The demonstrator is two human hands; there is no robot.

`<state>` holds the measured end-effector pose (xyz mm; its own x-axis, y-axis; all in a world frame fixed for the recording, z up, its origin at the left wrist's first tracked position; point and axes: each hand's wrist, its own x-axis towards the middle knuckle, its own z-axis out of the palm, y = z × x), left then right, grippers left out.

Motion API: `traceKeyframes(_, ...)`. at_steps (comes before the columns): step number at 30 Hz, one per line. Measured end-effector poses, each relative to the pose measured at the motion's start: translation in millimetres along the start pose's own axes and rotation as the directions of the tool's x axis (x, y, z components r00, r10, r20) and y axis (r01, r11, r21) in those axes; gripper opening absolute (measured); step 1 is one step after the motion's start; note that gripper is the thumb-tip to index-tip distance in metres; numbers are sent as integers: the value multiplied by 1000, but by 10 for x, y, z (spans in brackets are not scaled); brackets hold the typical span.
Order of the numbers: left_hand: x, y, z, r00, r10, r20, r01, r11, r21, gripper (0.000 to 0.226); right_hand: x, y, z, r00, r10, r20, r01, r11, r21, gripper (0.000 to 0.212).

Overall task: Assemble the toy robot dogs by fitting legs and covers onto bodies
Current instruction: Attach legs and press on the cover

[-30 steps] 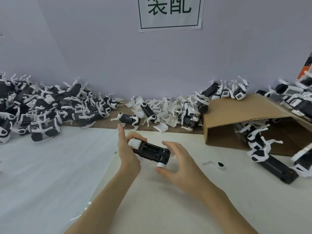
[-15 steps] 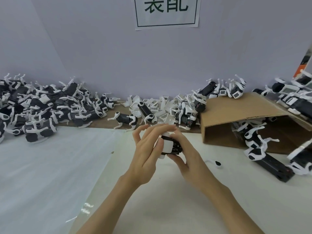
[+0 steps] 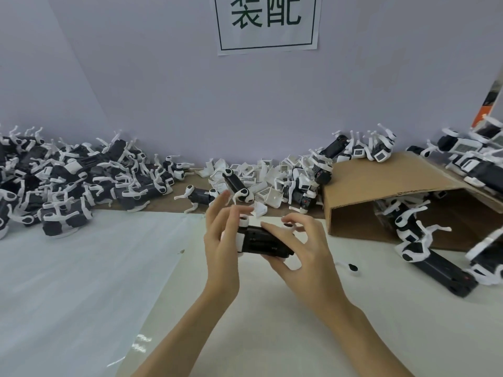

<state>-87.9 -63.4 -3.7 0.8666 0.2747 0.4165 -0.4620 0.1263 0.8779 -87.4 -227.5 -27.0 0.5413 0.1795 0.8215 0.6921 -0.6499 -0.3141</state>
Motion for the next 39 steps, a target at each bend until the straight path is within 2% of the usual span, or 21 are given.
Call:
traceKeyframes(3,93,-21,-22,985,-150,86,167,953,-252,27,22,6,-48,1000,-17,-16,16,1000,-19,62)
traceKeyframes(6,132,-23,-59,974,-208,85,225,894,-387,21,24,32,-75,999,24,49,-28,995,94,87)
traceKeyframes(8,146,-10,-93,977,-194,84,211,898,-385,21,24,39,-61,998,0,66,-5,996,86,89)
traceKeyframes(11,175,-16,-137,982,-137,127,174,915,-363,25,14,28,-24,997,-67,21,67,998,16,72)
traceKeyframes(13,188,-11,-145,986,-107,131,144,938,-314,28,7,33,-24,998,-55,13,54,998,26,69)
traceKeyframes(14,192,-3,-148,988,-99,120,126,960,-250,32,6,41,-36,1000,-9,28,7,998,60,69)
traceKeyframes(16,175,20,-149,991,-104,84,110,991,-78,47,7,27,-68,978,174,114,-194,960,201,67)
traceKeyframes(18,149,30,-134,993,-109,45,107,992,60,62,18,-15,-83,899,371,235,-434,829,353,57)
traceKeyframes(20,124,17,-105,987,-158,19,155,979,133,75,33,-19,-61,809,489,327,-588,680,438,54)
traceKeyframes(22,118,-17,-76,969,-248,11,243,957,157,81,43,-8,-55,750,527,400,-661,603,446,55)
traceKeyframes(25,140,-57,-88,931,-363,-22,359,909,210,81,64,0,-69,648,594,476,-761,527,379,67)
traceKeyframes(28,163,-48,-104,882,-470,37,446,857,257,94,107,38,-88,518,688,509,-855,409,317,80)
traceKeyframes(30,174,-31,-110,886,-449,119,404,871,281,90,132,65,-104,412,743,527,-909,294,297,82)
traceKeyframes(33,179,-41,-117,867,-450,214,376,873,311,65,131,98,-164,276,734,621,-941,75,329,84)
traceKeyframes(34,177,-51,-114,857,-468,218,388,862,326,60,125,109,-189,256,712,654,-947,49,317,85)
traceKeyframes(36,184,-79,-111,840,-500,212,413,841,349,57,121,151,-221,247,680,690,-958,65,278,90)
traceKeyframes(39,201,-81,-128,824,-521,222,458,844,280,62,138,190,-225,282,633,721,-949,71,308,90)
